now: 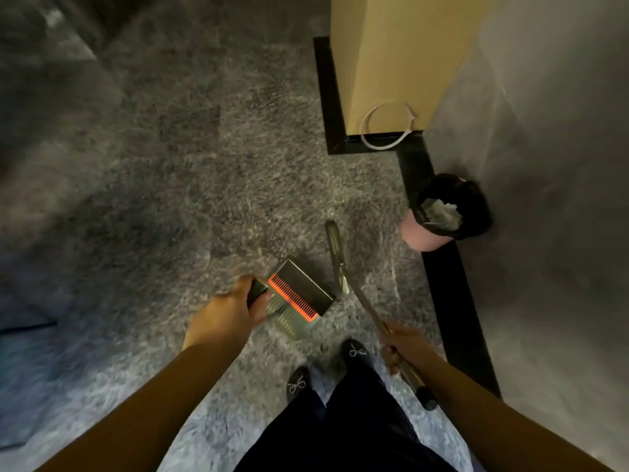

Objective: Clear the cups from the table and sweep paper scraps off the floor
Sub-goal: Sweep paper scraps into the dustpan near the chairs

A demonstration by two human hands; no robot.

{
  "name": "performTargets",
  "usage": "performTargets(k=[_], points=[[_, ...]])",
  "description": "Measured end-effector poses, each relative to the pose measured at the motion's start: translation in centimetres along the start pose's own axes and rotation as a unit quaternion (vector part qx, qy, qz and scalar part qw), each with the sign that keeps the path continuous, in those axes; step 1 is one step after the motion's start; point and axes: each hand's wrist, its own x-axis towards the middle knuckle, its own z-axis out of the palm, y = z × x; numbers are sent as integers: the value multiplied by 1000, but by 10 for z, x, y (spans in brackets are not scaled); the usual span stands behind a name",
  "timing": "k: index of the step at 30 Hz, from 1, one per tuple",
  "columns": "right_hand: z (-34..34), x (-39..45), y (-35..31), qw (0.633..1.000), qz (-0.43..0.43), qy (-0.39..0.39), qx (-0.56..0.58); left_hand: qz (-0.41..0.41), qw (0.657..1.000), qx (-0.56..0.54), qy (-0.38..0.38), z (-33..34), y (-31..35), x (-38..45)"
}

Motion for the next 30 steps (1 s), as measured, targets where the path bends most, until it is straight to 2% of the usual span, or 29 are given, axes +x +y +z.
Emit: performTargets(k=[5, 13, 17, 22, 27, 30], points=[[7, 36, -18, 996, 60, -58, -2, -62, 998, -18, 14, 19, 9, -7], [2, 60, -40, 988, 130, -80, 3, -140, 986, -79, 42, 28, 31, 13], [-4, 57, -56, 988, 109, -87, -71, -144, 987, -66, 38, 30, 38, 13], [-7, 52, -73, 962, 95, -91, -238, -142, 988, -44, 30, 33, 47, 9], [-8, 56, -84, 966, 101, -80, -224, -162, 985, -24, 58, 37, 46, -8], [-2, 56, -90, 954, 75, -92, -277, -210, 973, -51, 83, 39, 35, -30]])
